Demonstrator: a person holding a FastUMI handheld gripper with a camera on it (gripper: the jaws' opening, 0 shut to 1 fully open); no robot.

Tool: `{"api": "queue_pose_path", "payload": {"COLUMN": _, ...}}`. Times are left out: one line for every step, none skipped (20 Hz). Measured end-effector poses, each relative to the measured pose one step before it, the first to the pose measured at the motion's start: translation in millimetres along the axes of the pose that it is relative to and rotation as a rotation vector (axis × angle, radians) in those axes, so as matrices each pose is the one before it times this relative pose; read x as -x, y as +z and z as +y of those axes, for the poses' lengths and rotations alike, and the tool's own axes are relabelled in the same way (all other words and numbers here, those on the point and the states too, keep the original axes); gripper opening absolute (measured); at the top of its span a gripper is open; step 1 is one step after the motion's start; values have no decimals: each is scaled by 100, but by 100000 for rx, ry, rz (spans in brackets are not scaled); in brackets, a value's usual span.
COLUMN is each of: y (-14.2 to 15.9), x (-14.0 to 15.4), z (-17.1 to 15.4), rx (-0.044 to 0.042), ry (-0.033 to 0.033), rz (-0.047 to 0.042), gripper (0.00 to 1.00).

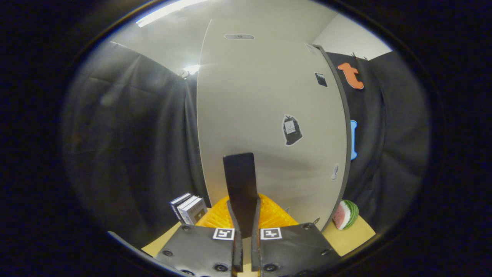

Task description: Open the shoe cabinet door, grab the shoes and put them into the shoe cabinet, then close the shoe cabinet door.

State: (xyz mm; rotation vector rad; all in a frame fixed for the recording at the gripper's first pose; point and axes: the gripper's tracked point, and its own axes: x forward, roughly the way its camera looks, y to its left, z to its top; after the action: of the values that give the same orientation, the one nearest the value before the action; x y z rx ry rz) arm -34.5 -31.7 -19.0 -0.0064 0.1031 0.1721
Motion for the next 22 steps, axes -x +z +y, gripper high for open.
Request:
{"api": "queue_pose_path", "payload": {"y": 47, "x": 857, "z": -606, "rx": 183, "ry": 1472, "rz": 326, "gripper": 10}}
{"api": "queue_pose_path", "payload": {"y": 49, "x": 947, "z": -649, "rx": 341, "ry": 1082, "rz": 252, "gripper": 10}}
{"api": "queue_pose_path", "payload": {"y": 22, "x": 1111, "z": -788, "rx": 903, "ry": 671, "rz": -7, "gripper": 10}}
{"api": "queue_pose_path", "payload": {"y": 63, "x": 1046, "z": -904, "rx": 576, "ry": 342, "rz": -425, "gripper": 10}}
{"api": "queue_pose_path", "payload": {"y": 56, "x": 1105, "z": -906, "rx": 152, "ry": 159, "rz": -88, "gripper": 10}}
{"api": "queue_pose_path", "payload": {"y": 6, "x": 802, "z": -1013, "rx": -53, "ry": -81, "rz": -81, "gripper": 10}}
{"api": "queue_pose_path", "payload": {"y": 38, "x": 794, "z": -957, "rx": -47, "ry": -182, "rz": 255, "gripper": 10}}
{"api": "queue_pose_path", "payload": {"y": -4, "x": 856, "z": -784, "rx": 134, "ry": -446, "rz": 216, "gripper": 9}}
{"api": "queue_pose_path", "payload": {"y": 102, "x": 569, "z": -861, "rx": -129, "ry": -1073, "rz": 74, "gripper": 9}}
{"api": "queue_pose_path", "payload": {"y": 42, "x": 543, "z": -832, "rx": -411, "ry": -1557, "rz": 285, "gripper": 9}}
{"api": "queue_pose_path", "payload": {"y": 77, "x": 480, "z": -754, "rx": -59, "ry": -1779, "rz": 187, "gripper": 9}}
{"api": "queue_pose_path", "payload": {"y": 33, "x": 422, "z": -612, "rx": 259, "ry": -1682, "rz": -189, "gripper": 9}}
{"api": "queue_pose_path", "payload": {"y": 83, "x": 383, "z": -463, "rx": -22, "ry": -1274, "rz": -412, "gripper": 9}}
{"api": "queue_pose_path", "payload": {"y": -19, "x": 224, "z": -486, "rx": -70, "ry": -1151, "rz": -286, "gripper": 8}}
{"api": "queue_pose_path", "payload": {"y": 65, "x": 158, "z": -494, "rx": 449, "ry": -1165, "rz": -168, "gripper": 8}}
{"api": "queue_pose_path", "payload": {"y": -1, "x": 311, "z": -606, "rx": 778, "ry": -1596, "rz": -27, "gripper": 8}}
{"api": "queue_pose_path", "payload": {"y": 68, "x": 378, "z": -708, "rx": 422, "ry": -2029, "rz": -272, "gripper": 8}}
{"api": "queue_pose_path", "payload": {"y": -15, "x": 218, "z": -755, "rx": 215, "ry": -2228, "rz": -457, "gripper": 8}}
{"api": "queue_pose_path", "payload": {"y": 104, "x": 151, "z": -797, "rx": -66, "ry": -2083, "rz": -503, "gripper": 8}}
{"api": "queue_pose_path", "payload": {"y": 75, "x": 141, "z": -747, "rx": -321, "ry": -1773, "rz": -134, "gripper": 7}}
{"api": "queue_pose_path", "payload": {"y": 119, "x": 220, "z": -781, "rx": -487, "ry": -1527, "rz": -134, "gripper": 7}}
{"api": "queue_pose_path", "payload": {"y": -79, "x": -37, "z": -890, "rx": -513, "ry": -1549, "rz": -59, "gripper": 7}}
